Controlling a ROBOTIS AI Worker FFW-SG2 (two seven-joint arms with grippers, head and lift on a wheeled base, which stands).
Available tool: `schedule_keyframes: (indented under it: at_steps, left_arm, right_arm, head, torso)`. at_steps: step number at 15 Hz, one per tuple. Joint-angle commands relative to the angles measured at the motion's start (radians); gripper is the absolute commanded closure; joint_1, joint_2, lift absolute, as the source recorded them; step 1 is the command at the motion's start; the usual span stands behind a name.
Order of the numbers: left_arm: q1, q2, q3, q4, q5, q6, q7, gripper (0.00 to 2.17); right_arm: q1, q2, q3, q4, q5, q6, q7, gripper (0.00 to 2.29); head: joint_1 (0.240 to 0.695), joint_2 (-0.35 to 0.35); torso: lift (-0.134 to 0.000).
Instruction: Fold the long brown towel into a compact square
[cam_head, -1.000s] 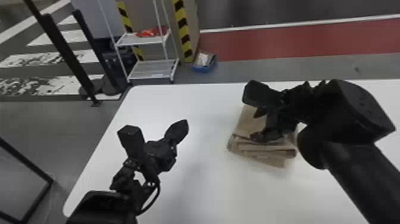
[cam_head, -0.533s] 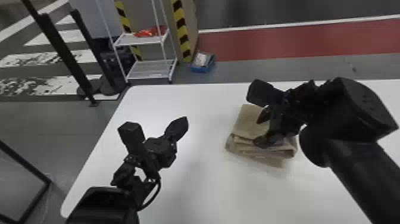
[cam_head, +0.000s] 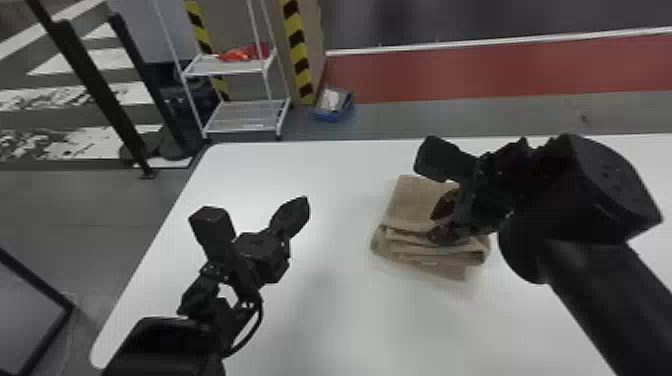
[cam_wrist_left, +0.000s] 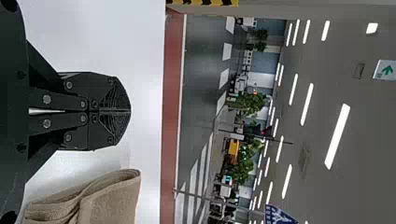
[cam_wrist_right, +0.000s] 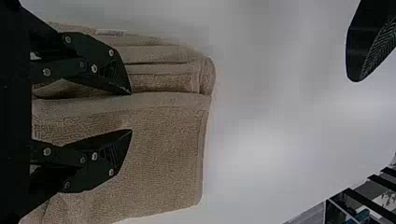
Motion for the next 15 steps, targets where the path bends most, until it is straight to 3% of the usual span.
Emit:
schedule_keyframes:
  at_steps: [1,3,4,9,11,15]
  left_arm:
    - [0.005,0.005,0.003,-0.007,0.004,-0.002,0.0,1.74]
    - [0.007,0.007,0.008,-0.01,0.009,-0.002,-0.002,1.74]
    - [0.007,0.007,0.008,-0.011,0.011,-0.002,-0.002,1.74]
    - [0.01,0.007,0.002,-0.027,0.011,0.011,0.0,1.74]
    - [0.01,0.007,0.0,-0.03,0.009,0.017,0.0,1.74]
    - [0.03,0.002,-0.006,-0.065,0.006,0.026,0.006,1.74]
  right_arm:
    - [0.002,-0.001,0.0,-0.006,0.004,0.01,-0.001,1.31]
    - [0.015,-0.007,-0.01,-0.038,0.003,0.022,0.002,1.72]
    - [0.029,-0.016,-0.028,-0.073,-0.002,0.022,0.008,1.78]
    - [0.066,-0.063,-0.117,-0.247,-0.029,0.071,0.065,1.78]
    - [0.074,-0.099,-0.12,-0.283,-0.062,0.117,0.079,1.78]
    - [0.127,-0.1,-0.062,-0.253,-0.031,0.117,0.051,1.78]
  head:
    - [0.695,0.19]
    - [0.695,0.189]
    - [0.695,0.19]
    - [0.695,0.169]
    - [0.695,0.155]
    - [0.695,0.134]
  torso:
    - [-0.125]
    - [-0.125]
    - [-0.125]
    - [-0.125]
    - [-0.125]
    - [-0.125]
